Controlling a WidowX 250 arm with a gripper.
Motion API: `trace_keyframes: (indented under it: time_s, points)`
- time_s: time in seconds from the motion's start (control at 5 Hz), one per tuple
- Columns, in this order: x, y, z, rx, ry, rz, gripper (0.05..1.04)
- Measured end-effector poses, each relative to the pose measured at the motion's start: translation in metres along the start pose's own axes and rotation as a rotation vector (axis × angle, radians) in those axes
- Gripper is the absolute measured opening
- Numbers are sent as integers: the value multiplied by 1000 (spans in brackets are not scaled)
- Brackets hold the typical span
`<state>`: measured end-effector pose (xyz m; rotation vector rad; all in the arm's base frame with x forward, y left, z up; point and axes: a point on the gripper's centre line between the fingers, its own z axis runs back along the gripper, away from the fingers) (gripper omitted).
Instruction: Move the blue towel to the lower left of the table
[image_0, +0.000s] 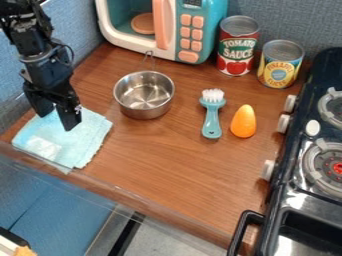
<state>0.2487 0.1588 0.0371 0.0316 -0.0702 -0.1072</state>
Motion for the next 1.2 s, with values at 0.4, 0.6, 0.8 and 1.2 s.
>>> trace_keyframes:
  time_s: [0.4,0.6,0.8,1.2]
  points:
    - [3,-4,5,42,14,37,999]
    - [3,-4,5,43,12,40,999]
    - [3,-4,5,42,14,40,999]
    - [3,-4,5,42,14,40,999]
